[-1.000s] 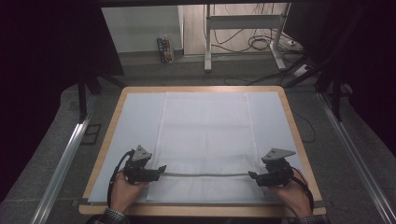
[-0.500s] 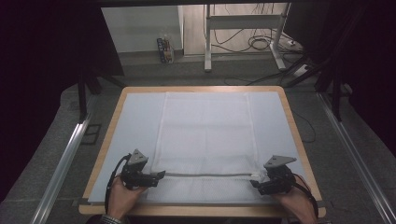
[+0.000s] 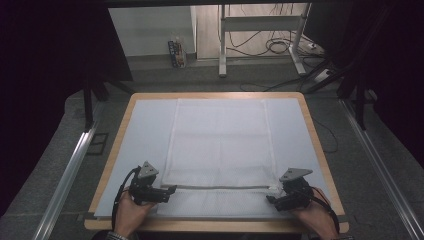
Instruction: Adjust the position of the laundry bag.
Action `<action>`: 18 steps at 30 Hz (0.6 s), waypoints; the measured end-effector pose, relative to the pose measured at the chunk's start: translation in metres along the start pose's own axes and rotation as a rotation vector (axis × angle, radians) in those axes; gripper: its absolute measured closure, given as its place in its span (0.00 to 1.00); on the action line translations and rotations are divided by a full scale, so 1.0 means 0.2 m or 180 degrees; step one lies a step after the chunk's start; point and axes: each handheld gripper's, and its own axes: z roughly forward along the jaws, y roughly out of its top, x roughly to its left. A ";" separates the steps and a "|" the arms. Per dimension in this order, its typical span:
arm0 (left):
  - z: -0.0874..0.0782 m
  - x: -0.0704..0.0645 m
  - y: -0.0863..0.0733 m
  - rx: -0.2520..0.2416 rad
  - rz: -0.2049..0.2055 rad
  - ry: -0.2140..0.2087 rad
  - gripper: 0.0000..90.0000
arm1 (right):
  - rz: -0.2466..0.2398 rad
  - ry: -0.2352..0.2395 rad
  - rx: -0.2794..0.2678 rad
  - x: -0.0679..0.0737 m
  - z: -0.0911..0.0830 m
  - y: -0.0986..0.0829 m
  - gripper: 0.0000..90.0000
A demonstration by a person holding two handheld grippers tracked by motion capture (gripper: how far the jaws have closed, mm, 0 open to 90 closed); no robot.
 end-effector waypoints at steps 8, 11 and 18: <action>0.02 -0.01 0.00 0.0067 0.0059 0.0016 0.08 | 0.0088 -0.0052 0.0045 0.01 0.00 0.01 0.25; 0.02 -0.01 0.00 0.0081 0.0072 0.0018 0.08 | 0.0137 -0.0086 0.0110 0.03 -0.01 0.02 0.33; 0.02 -0.01 0.00 0.0086 0.0065 0.0023 0.08 | 0.0129 -0.0042 0.0109 0.04 -0.02 0.02 0.38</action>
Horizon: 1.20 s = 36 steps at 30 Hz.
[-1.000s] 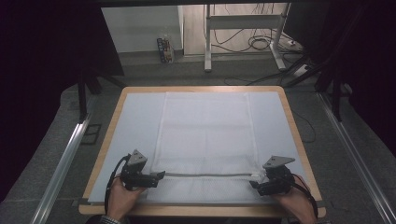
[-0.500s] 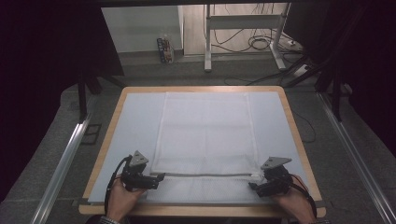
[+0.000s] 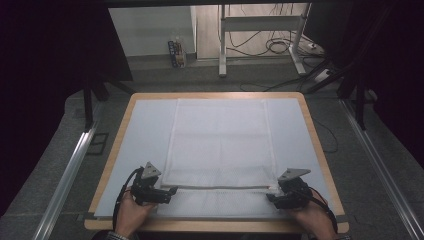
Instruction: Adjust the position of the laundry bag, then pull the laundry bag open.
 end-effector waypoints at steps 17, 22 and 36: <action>0.01 -0.01 0.00 0.0030 0.0031 -0.0008 0.08 | 0.0056 -0.0020 -0.0001 0.01 0.00 0.00 0.39; 0.01 -0.01 0.00 0.0023 0.0060 0.0009 0.08 | 0.0131 -0.0103 0.0005 0.02 0.00 0.00 0.47; 0.01 -0.01 0.00 0.0030 0.0072 0.0008 0.08 | 0.0096 0.0004 -0.0085 0.02 -0.02 0.00 0.90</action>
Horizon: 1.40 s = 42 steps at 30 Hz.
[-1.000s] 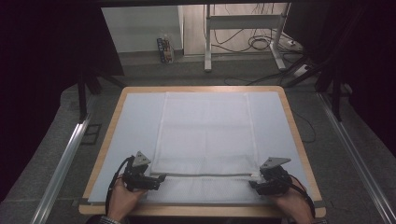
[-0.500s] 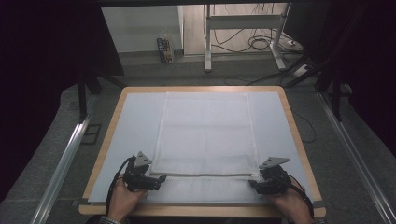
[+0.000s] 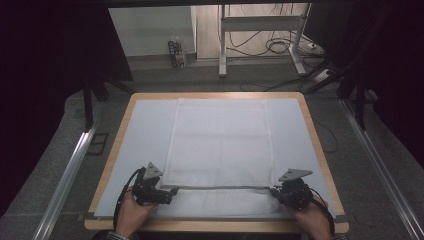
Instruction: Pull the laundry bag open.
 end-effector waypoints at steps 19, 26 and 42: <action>0.00 0.00 0.00 0.0018 0.0007 0.0001 0.09 | -0.0226 0.0005 0.0087 -0.02 -0.01 -0.01 0.41; 0.01 -0.01 0.00 0.0041 0.0011 0.0010 0.09 | -0.0037 -0.0072 0.0065 -0.01 -0.01 -0.03 0.40; 0.01 -0.03 0.02 -0.0017 0.0078 -0.0041 0.09 | 0.0004 0.0017 -0.0120 0.02 -0.06 -0.04 0.95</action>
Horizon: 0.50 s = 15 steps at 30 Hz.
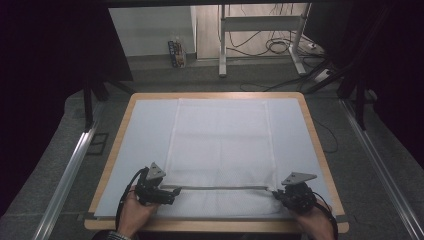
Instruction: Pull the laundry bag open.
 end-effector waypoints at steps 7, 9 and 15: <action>0.01 -0.03 0.04 -0.0054 -0.0017 -0.0175 0.08 | -0.0106 0.0042 -0.0370 -0.01 -0.07 0.01 0.95; 0.02 -0.05 0.07 -0.0105 0.0007 -0.0300 0.05 | -0.0153 0.0036 -0.0403 -0.01 -0.08 0.01 0.95; 0.06 -0.14 0.20 -0.0232 0.0129 -0.0574 0.04 | -0.0227 0.0038 -0.0574 0.00 -0.10 0.02 0.95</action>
